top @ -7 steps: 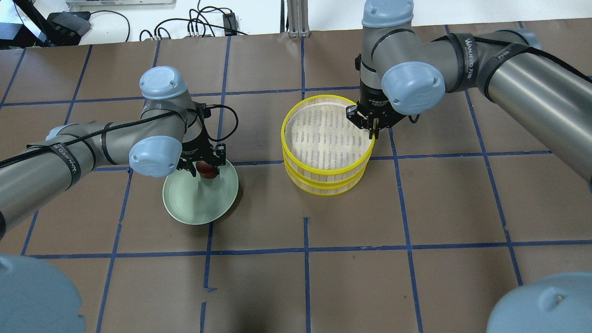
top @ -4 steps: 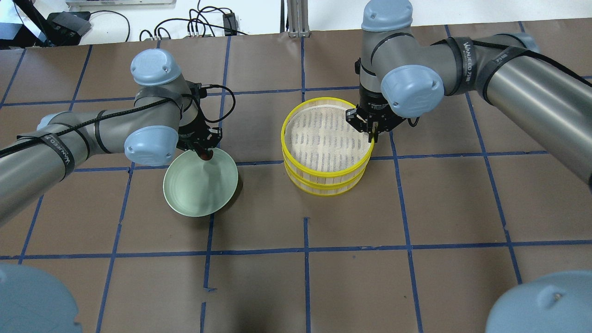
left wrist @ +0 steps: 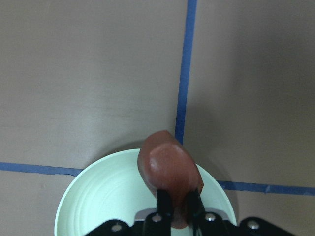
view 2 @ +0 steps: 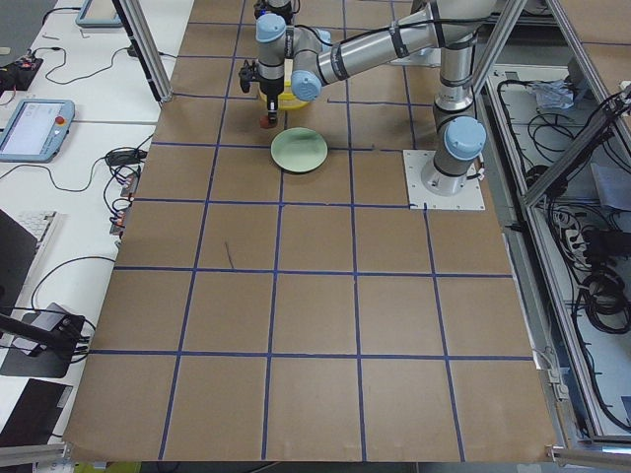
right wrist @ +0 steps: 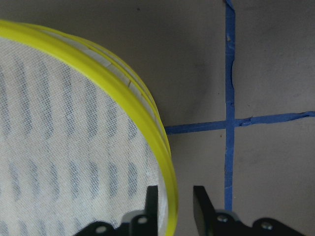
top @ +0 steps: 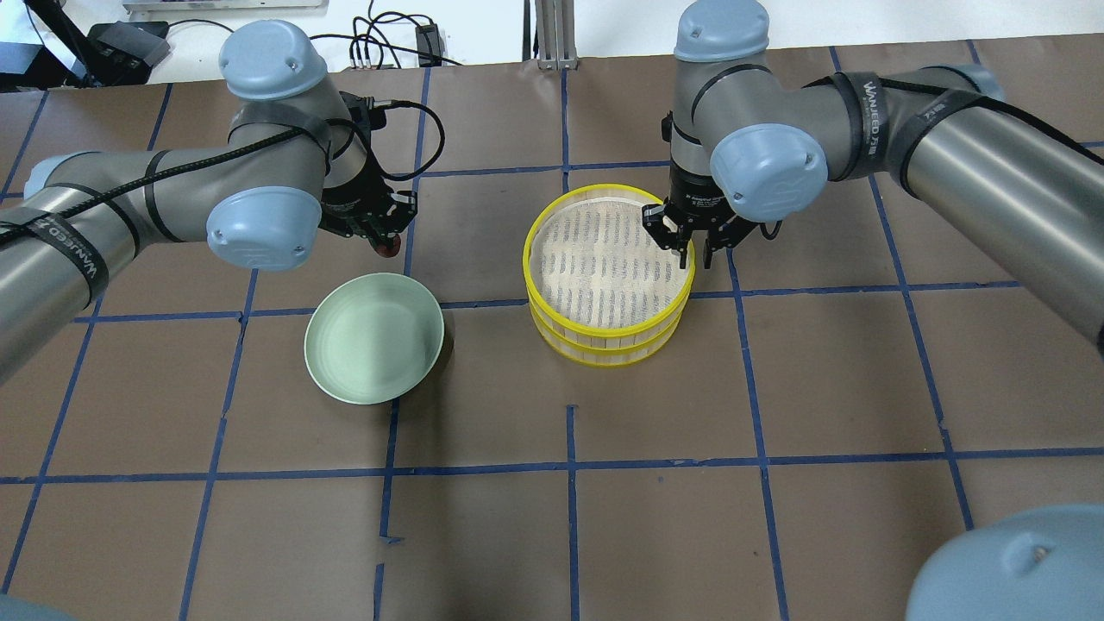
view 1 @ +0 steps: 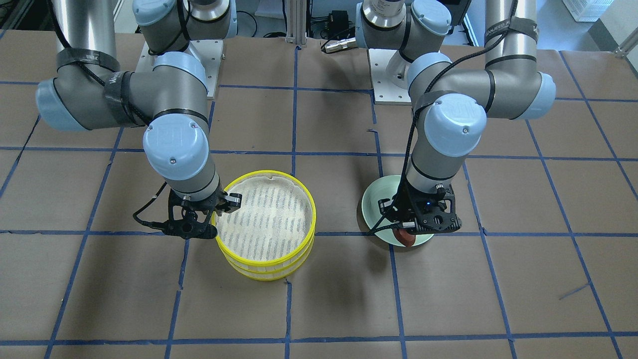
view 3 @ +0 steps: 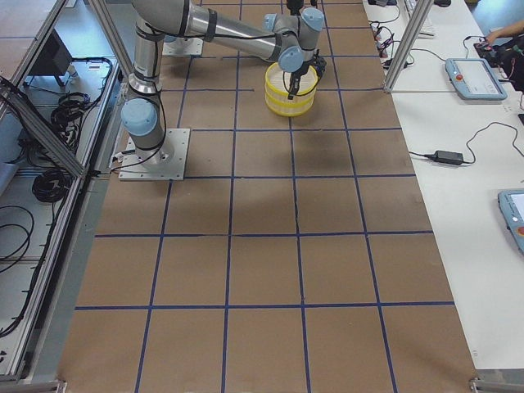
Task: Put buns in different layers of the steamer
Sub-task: 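Carry brown bun over steamer and drop it in while right gripper withdraws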
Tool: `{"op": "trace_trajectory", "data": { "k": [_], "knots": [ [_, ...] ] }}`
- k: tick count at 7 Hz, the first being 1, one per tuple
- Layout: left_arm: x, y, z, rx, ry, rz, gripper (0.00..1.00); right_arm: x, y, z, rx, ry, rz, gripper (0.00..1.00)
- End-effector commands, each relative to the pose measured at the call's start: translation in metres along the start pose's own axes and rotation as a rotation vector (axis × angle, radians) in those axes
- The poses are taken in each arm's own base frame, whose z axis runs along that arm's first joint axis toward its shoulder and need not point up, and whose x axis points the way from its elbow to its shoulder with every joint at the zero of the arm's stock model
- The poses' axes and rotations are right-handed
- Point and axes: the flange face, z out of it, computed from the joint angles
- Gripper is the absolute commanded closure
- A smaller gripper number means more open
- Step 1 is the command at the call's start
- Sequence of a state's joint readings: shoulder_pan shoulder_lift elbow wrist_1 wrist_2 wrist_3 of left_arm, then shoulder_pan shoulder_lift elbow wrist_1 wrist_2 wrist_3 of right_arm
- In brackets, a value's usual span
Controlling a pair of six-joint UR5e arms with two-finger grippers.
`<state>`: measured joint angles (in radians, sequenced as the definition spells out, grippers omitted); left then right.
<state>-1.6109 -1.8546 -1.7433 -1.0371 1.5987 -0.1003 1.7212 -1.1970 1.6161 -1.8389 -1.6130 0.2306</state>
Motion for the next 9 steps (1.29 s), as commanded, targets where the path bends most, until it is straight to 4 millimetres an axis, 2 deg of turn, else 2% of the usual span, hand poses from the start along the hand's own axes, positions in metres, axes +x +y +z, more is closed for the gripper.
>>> {"op": "trace_trajectory", "data": {
  "k": [1,2,3,4,5,6,7,8,9],
  "knots": [
    [0.011,-0.001,-0.013,0.021,0.006,0.017,0.99,0.002,-0.002,-0.008,0.016,-0.002,0.0,0.01],
    [0.02,0.001,-0.013,0.022,0.01,0.02,0.99,0.021,-0.014,-0.033,0.061,-0.009,0.011,0.01],
    [0.048,0.007,-0.021,0.026,0.091,-0.031,0.99,0.067,-0.016,-0.085,0.086,-0.028,0.017,0.01],
    [0.073,0.002,-0.041,0.053,0.167,-0.069,0.99,0.111,0.0,-0.13,0.086,-0.035,-0.006,0.01],
    [0.1,0.004,-0.059,0.071,0.223,-0.057,0.98,0.132,0.027,-0.178,0.121,-0.068,-0.026,0.0],
    [0.126,0.012,-0.065,0.069,0.265,-0.037,0.97,0.139,0.051,-0.225,0.137,-0.075,-0.028,0.0],
    [0.147,0.022,-0.064,0.048,0.292,-0.094,0.97,0.15,0.06,-0.245,0.112,-0.073,-0.015,0.0],
    [0.178,0.029,-0.061,0.068,0.384,-0.121,0.92,0.155,0.061,-0.245,0.095,-0.078,-0.017,0.0],
    [0.189,0.023,-0.049,0.102,0.41,-0.138,0.61,0.145,0.062,-0.246,0.098,-0.089,-0.035,0.0]
  ]
}}
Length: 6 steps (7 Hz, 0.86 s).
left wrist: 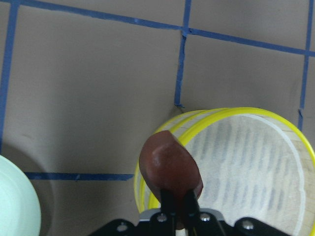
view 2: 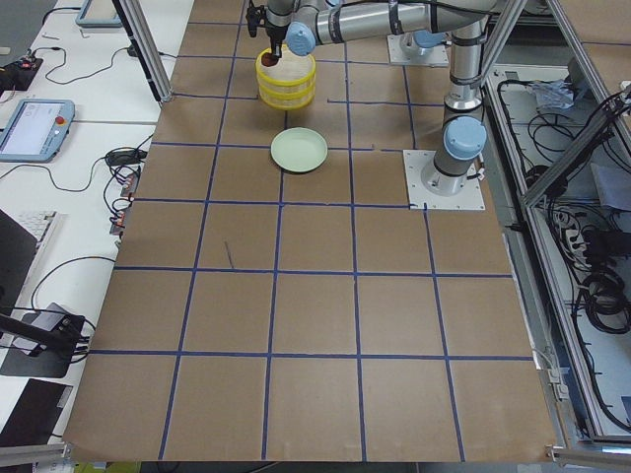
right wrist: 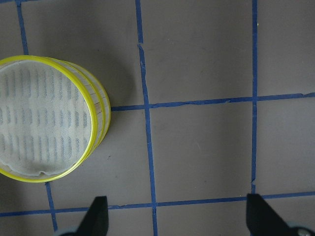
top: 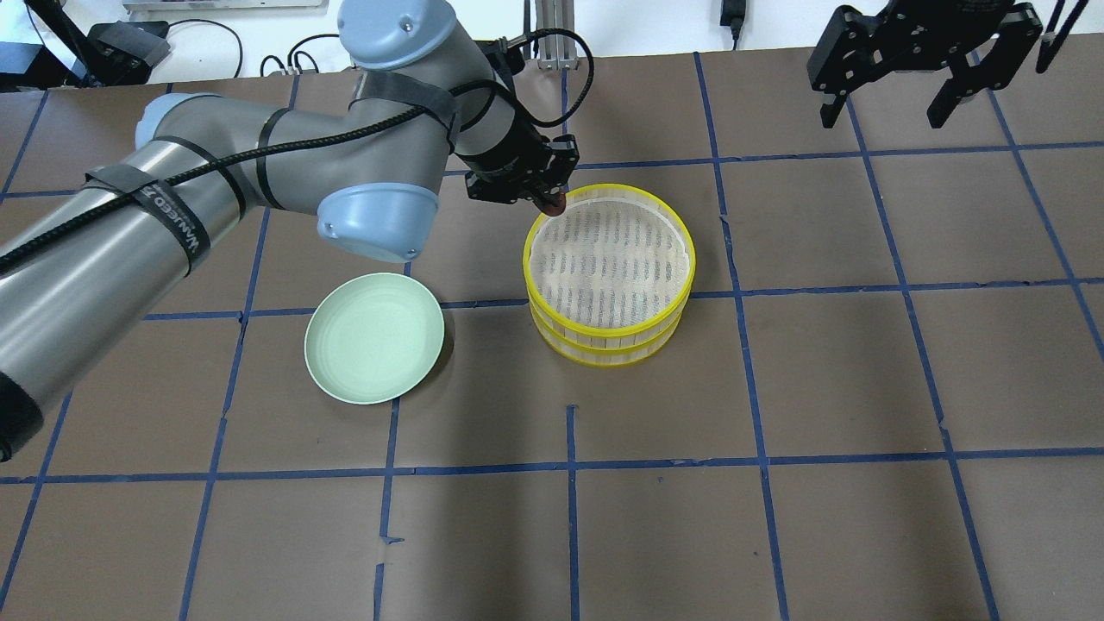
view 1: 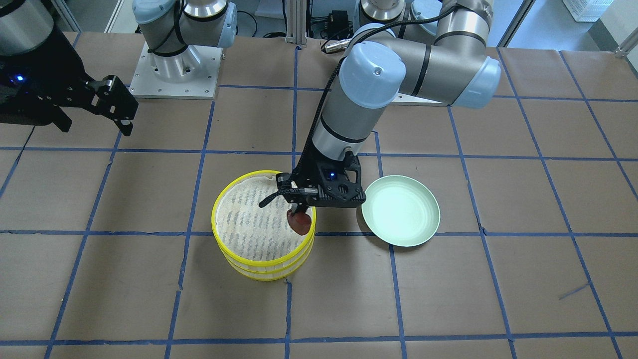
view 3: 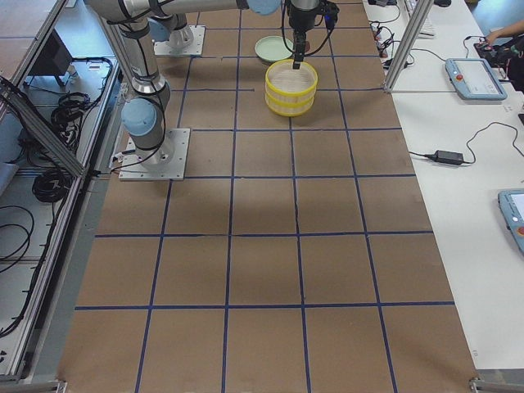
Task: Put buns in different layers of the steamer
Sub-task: 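Carry brown bun over steamer and drop it in while right gripper withdraws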
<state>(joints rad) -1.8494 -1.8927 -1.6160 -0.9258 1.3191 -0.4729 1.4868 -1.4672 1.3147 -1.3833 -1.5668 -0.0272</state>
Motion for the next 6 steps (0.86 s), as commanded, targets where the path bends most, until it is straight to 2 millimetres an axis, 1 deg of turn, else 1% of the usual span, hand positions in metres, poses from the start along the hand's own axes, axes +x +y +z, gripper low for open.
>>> {"op": "trace_trajectory", "data": {
  "k": [1,2,3,4,5,6],
  "knots": [
    [0.014,0.003,0.028,0.017,0.05,-0.027,0.01,-0.015,0.001,0.003,-0.018,-0.043,-0.027,0.01],
    [0.014,0.003,0.028,0.015,0.049,-0.018,0.0,-0.018,-0.002,0.012,-0.003,-0.043,-0.035,0.01],
    [0.016,0.0,0.022,0.031,0.045,0.007,0.0,-0.018,-0.001,0.023,0.006,-0.041,-0.037,0.01],
    [0.006,-0.002,0.011,0.049,0.022,0.125,0.0,-0.02,0.001,0.027,0.003,-0.039,-0.04,0.01],
    [-0.039,-0.032,-0.009,0.059,-0.086,0.215,0.0,-0.022,0.002,0.027,0.005,-0.041,-0.04,0.01],
    [-0.086,-0.05,-0.04,0.006,-0.128,0.225,0.0,-0.03,0.005,0.025,0.007,-0.04,-0.045,0.0]
  ]
}}
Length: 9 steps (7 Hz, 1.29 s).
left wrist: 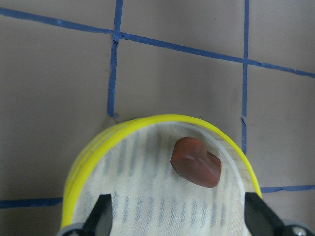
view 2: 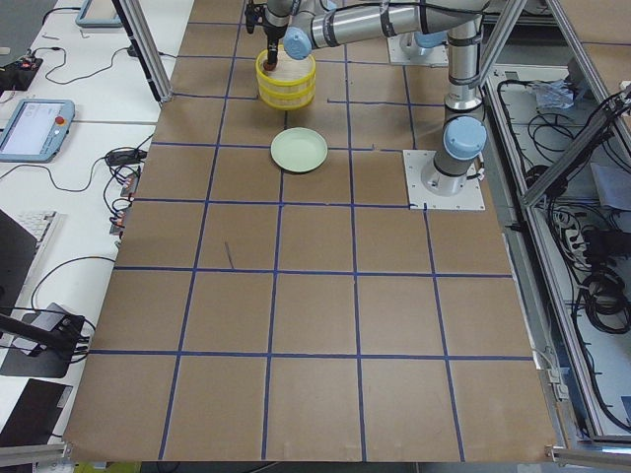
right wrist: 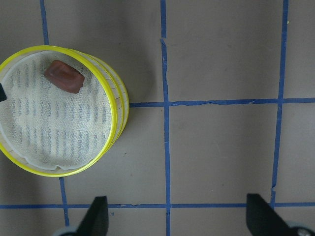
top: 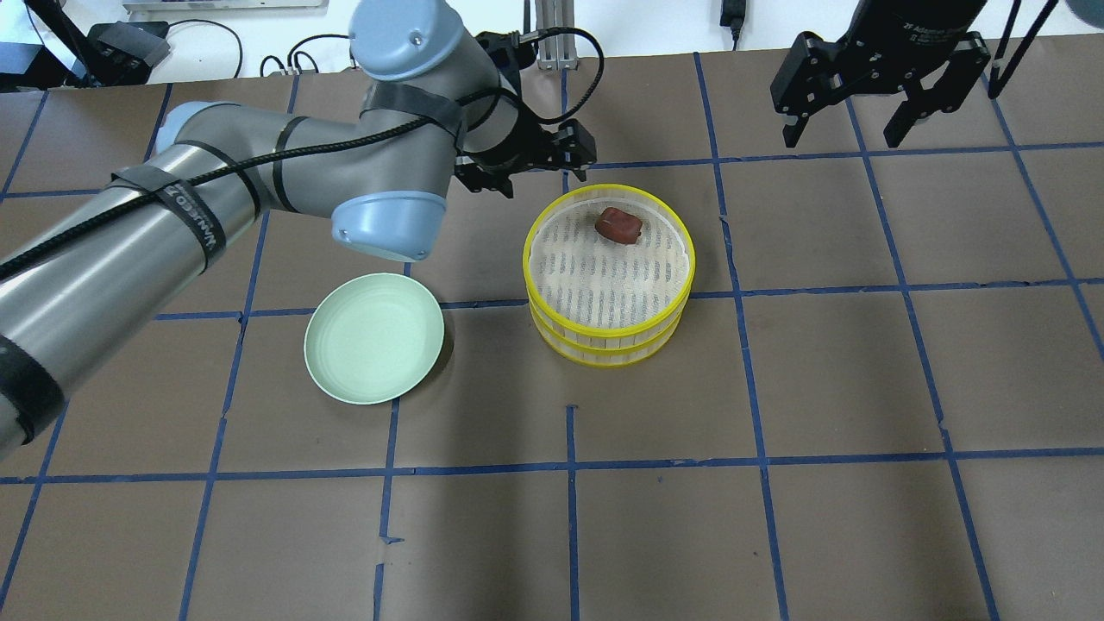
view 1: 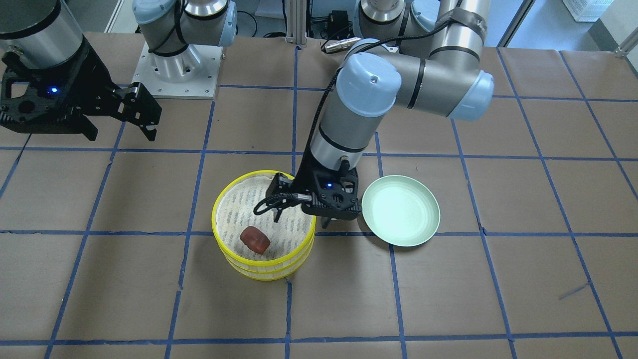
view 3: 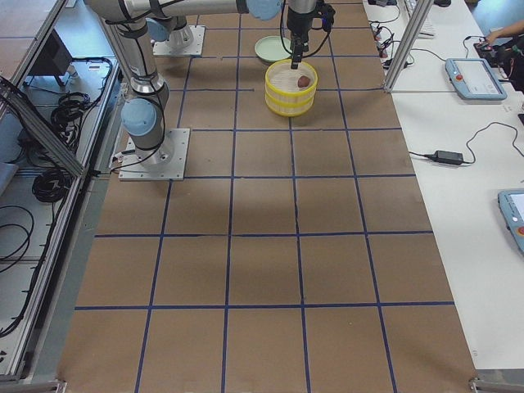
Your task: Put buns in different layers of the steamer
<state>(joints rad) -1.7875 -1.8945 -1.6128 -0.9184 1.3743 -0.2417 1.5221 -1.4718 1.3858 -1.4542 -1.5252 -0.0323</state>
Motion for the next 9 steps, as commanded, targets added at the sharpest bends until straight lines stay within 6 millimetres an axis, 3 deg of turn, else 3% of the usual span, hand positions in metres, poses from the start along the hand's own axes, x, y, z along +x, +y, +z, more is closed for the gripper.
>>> {"op": "trace_trajectory", "data": {
  "k": [1,2,3,4,6,9],
  "knots": [
    [-0.095,-0.013,-0.062,-0.095,-0.085,0.048,0.0,-0.036,0.011,0.001,0.001,0.005,-0.012,0.01],
    [-0.134,-0.007,-0.098,-0.168,-0.101,0.001,0.0,-0.072,0.016,0.005,0.03,0.011,-0.004,0.01],
    [-0.16,0.006,-0.125,-0.245,-0.182,-0.044,0.0,-0.084,0.019,0.008,0.035,0.012,-0.021,0.0],
    [-0.161,0.019,-0.15,-0.26,-0.242,-0.043,0.0,-0.073,0.013,0.021,0.017,0.045,-0.047,0.01],
    [-0.157,0.029,-0.155,-0.274,-0.241,-0.047,0.0,-0.034,0.003,0.035,-0.012,0.058,0.051,0.02],
    [-0.161,0.032,-0.155,-0.306,-0.245,-0.05,0.0,-0.032,0.004,0.027,0.005,0.034,0.043,0.02]
  ]
}}
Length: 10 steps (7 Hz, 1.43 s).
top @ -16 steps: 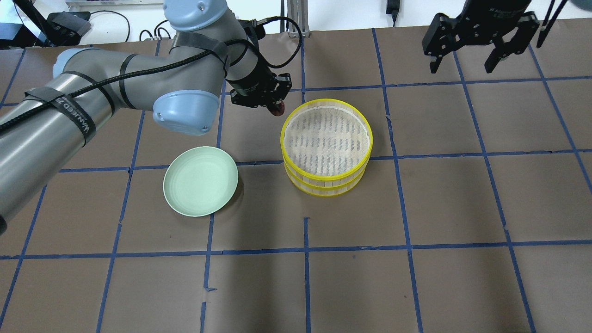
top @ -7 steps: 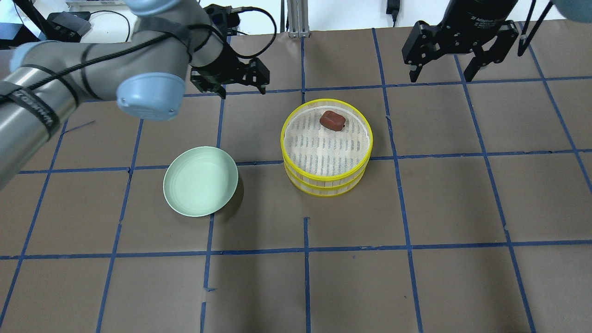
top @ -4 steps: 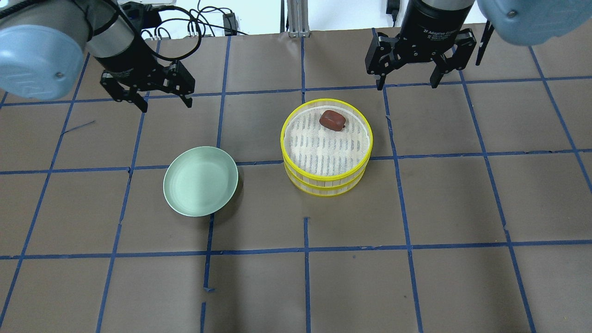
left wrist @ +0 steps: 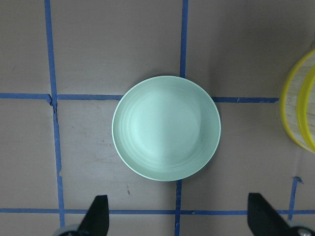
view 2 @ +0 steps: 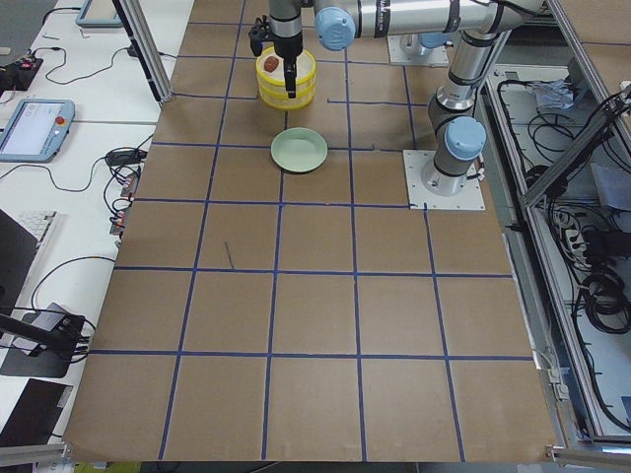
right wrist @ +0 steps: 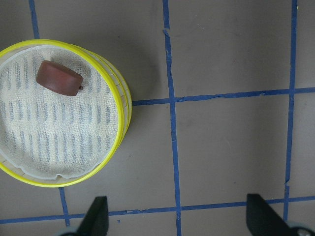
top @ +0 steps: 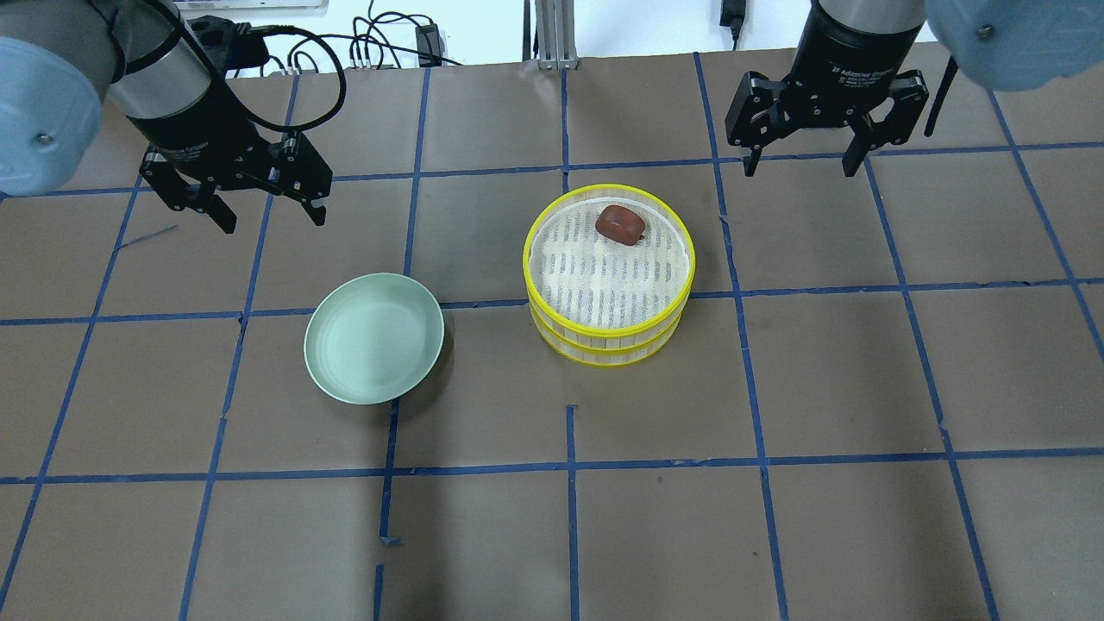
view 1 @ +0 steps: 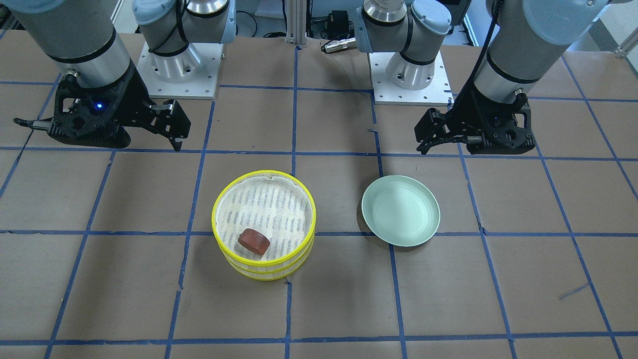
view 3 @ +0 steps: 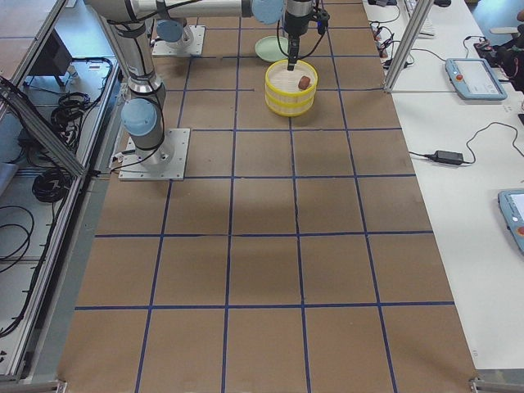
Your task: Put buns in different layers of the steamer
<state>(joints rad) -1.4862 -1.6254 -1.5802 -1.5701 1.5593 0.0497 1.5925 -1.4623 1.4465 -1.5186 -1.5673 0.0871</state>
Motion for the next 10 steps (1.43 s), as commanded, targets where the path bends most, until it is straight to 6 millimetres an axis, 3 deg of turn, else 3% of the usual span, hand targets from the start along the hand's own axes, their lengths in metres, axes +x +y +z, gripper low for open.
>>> {"op": "trace_trajectory", "data": {
  "k": [1,10],
  "knots": [
    [-0.0016,0.0012,-0.0043,-0.01,-0.002,0.0,0.0,0.0007,-0.0003,-0.0048,0.023,-0.012,-0.007,0.01],
    [-0.0021,0.0022,-0.0037,-0.023,0.001,-0.002,0.0,0.0007,-0.0017,-0.0076,0.039,-0.012,-0.006,0.01]
  ]
}}
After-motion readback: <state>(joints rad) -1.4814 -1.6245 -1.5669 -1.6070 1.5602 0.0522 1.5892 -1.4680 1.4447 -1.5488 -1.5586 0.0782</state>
